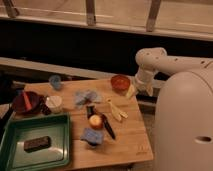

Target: Place sponge in tray

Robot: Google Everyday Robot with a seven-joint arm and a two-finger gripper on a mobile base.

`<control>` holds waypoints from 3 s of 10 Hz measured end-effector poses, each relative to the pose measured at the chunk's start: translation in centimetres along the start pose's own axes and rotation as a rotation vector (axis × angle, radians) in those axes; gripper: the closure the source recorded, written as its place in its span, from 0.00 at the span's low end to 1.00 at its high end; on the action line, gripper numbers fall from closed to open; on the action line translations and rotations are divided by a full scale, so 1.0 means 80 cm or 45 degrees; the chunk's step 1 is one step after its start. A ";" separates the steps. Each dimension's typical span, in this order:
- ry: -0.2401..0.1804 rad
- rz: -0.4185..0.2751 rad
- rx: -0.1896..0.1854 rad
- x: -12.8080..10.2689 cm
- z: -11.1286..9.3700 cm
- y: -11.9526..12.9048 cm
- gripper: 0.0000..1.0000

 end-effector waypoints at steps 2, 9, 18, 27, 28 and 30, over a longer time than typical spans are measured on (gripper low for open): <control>-0.018 -0.132 0.005 0.000 -0.014 0.047 0.20; 0.001 -0.823 -0.105 0.069 -0.031 0.284 0.20; 0.039 -1.033 -0.196 0.126 -0.005 0.353 0.20; 0.142 -0.940 -0.299 0.152 0.091 0.358 0.20; 0.148 -0.928 -0.306 0.152 0.095 0.356 0.20; 0.166 -0.897 -0.318 0.154 0.107 0.352 0.20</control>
